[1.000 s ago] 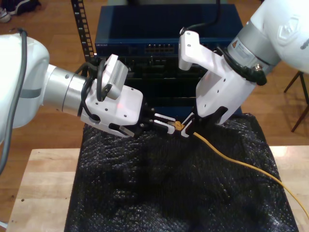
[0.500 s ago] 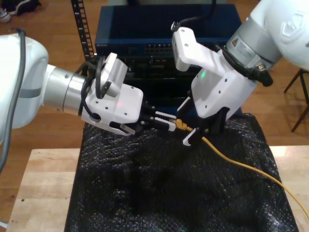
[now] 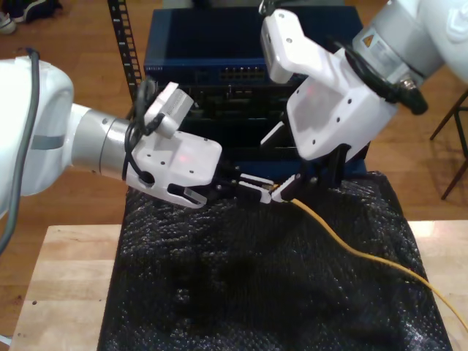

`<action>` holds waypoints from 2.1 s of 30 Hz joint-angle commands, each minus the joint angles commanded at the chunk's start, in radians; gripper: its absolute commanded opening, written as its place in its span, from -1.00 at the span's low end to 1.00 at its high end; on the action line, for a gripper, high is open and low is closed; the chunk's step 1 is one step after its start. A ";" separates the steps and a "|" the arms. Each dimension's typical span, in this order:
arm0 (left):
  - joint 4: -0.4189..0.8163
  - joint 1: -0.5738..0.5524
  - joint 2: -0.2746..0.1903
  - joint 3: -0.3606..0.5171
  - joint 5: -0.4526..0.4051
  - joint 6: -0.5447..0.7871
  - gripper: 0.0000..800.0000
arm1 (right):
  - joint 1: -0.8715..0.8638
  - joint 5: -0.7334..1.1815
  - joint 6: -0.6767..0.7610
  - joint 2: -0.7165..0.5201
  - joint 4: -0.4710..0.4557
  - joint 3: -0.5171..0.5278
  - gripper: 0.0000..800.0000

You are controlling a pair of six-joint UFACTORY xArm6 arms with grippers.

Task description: Grab the cable and plug it in

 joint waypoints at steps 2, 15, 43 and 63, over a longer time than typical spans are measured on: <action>-0.017 0.003 0.005 -0.002 0.028 0.002 -0.99 | 0.000 0.000 -0.002 -0.025 0.000 0.003 0.98; -0.091 0.101 0.083 -0.032 0.124 -0.041 -0.99 | 0.003 -0.002 -0.100 -0.146 0.043 0.041 0.98; -0.178 0.149 0.209 -0.074 0.333 -0.215 -0.98 | 0.074 -0.319 -0.261 -0.361 0.098 0.284 0.96; -0.209 0.149 0.224 -0.075 0.433 -0.247 -0.98 | 0.236 -0.552 -0.307 -0.359 0.095 0.354 0.93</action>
